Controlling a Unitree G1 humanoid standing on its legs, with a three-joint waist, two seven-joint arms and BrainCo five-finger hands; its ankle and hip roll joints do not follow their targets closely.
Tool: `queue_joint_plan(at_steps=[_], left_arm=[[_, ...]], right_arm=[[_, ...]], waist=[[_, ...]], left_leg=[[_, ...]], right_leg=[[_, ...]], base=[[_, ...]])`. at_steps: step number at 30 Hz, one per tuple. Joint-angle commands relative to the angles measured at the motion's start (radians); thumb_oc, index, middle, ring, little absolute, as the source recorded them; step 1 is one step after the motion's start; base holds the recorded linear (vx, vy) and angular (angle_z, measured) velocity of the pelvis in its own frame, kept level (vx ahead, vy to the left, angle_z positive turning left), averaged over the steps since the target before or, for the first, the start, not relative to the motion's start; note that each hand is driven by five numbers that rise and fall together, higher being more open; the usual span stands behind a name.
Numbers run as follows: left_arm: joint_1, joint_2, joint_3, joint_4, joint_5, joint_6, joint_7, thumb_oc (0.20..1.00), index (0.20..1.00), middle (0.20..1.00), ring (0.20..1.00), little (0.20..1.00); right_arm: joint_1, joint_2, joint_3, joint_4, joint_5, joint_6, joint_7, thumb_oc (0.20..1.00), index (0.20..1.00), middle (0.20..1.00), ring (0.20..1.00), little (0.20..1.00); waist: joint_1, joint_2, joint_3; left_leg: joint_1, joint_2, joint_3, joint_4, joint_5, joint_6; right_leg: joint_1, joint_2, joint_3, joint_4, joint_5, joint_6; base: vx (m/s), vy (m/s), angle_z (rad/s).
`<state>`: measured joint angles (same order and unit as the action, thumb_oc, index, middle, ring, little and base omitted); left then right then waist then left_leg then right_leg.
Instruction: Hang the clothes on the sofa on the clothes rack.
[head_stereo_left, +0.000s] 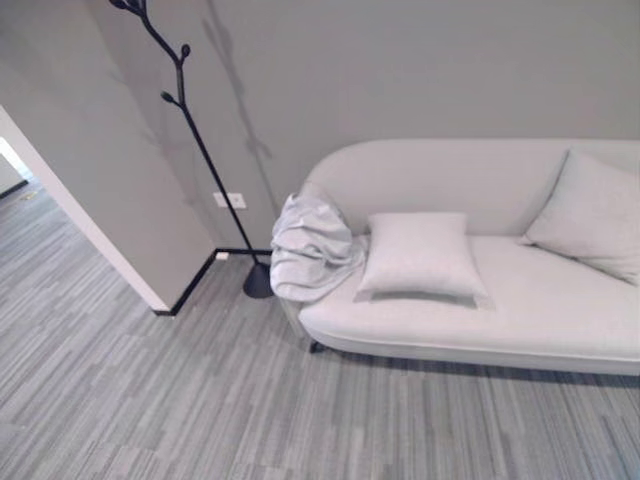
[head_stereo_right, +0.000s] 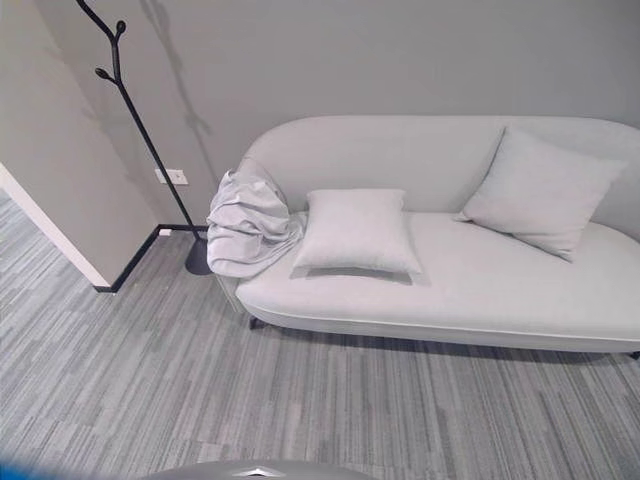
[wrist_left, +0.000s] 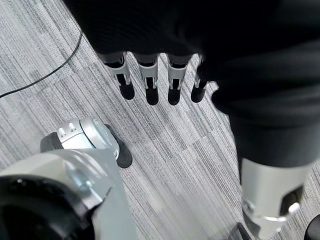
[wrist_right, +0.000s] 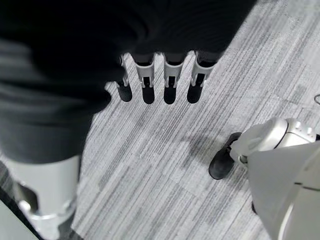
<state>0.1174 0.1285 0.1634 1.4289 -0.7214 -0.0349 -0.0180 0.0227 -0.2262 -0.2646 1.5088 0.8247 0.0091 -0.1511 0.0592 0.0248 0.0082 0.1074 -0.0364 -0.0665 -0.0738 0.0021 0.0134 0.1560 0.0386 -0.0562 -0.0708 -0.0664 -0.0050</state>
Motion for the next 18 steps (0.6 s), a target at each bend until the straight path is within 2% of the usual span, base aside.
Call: queue_joint_plan(at_steps=[1,15,17,18], left_arm=[[-0.055,-0.003,0.009,0.081,0.061,-0.018,-0.009,1.0,1.0,1.0,1.0,1.0],[-0.058,-0.005,0.0,0.079,0.068,-0.022,-0.009,1.0,1.0,1.0,1.0,1.0],[-0.059,-0.005,0.002,0.074,0.051,-0.021,-0.005,1.0,1.0,1.0,1.0,1.0],[-0.065,-0.005,0.004,0.07,0.034,-0.023,-0.003,1.0,1.0,1.0,1.0,1.0]], right_arm=[[-0.022,-0.021,0.0,0.065,-0.035,-0.008,-0.005,1.0,1.0,1.0,1.0,1.0],[-0.021,-0.018,0.025,0.065,-0.076,-0.007,-0.005,1.0,1.0,1.0,1.0,1.0],[-0.023,-0.018,0.027,0.065,-0.077,-0.01,-0.006,1.0,1.0,1.0,1.0,1.0],[-0.026,-0.02,0.03,0.064,-0.077,-0.012,-0.008,1.0,1.0,1.0,1.0,1.0]], waist=[[0.02,-0.016,-0.037],[0.025,-0.02,-0.029],[0.031,-0.023,-0.012],[0.034,-0.028,0.008]], left_leg=[[-0.023,-0.007,-0.068,-0.014,-0.024,-0.045],[-0.015,-0.001,-0.079,-0.014,-0.028,-0.046],[-0.018,0.002,-0.084,-0.002,-0.025,-0.044],[-0.056,-0.005,-0.083,0.062,-0.041,-0.045]], right_leg=[[-0.036,-0.051,-0.039,-0.016,0.055,0.101],[-0.025,-0.042,-0.044,-0.015,0.048,0.097],[-0.023,-0.041,-0.043,-0.01,0.046,0.095],[-0.032,-0.045,-0.046,0.003,0.044,0.093]], base=[[0.0,0.0,0.0],[0.0,0.0,0.0],[-0.03,-0.01,0.01],[-0.11,-0.009,0.06]])
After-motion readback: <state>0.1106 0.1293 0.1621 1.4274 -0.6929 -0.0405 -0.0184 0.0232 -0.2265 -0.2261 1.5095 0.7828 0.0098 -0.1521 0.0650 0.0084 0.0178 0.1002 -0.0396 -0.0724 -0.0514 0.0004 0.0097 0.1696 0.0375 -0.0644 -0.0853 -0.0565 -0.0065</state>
